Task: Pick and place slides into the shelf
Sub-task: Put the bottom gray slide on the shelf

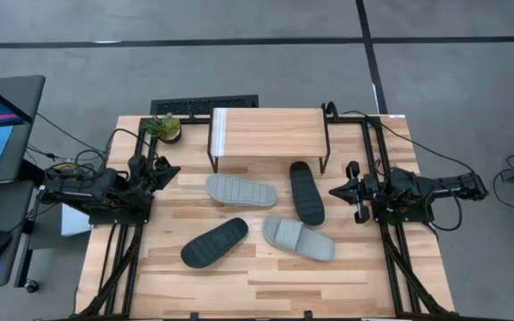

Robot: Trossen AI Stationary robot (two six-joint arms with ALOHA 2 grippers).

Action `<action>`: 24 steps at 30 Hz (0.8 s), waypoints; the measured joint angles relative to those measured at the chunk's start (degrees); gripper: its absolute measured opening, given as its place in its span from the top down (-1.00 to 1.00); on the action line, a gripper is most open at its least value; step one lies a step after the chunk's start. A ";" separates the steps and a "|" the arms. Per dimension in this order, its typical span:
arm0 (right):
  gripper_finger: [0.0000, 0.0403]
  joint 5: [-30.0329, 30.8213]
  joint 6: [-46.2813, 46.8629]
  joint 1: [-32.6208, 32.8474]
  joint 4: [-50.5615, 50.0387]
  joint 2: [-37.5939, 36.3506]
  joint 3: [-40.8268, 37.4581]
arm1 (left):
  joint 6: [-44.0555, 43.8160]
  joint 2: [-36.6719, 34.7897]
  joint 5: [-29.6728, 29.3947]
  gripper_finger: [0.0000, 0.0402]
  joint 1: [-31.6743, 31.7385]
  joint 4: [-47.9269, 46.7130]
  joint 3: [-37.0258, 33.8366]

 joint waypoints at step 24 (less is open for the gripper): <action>1.00 -0.29 20.71 0.00 4.67 10.89 12.19 | 10.90 0.02 8.90 1.00 0.00 1.51 4.56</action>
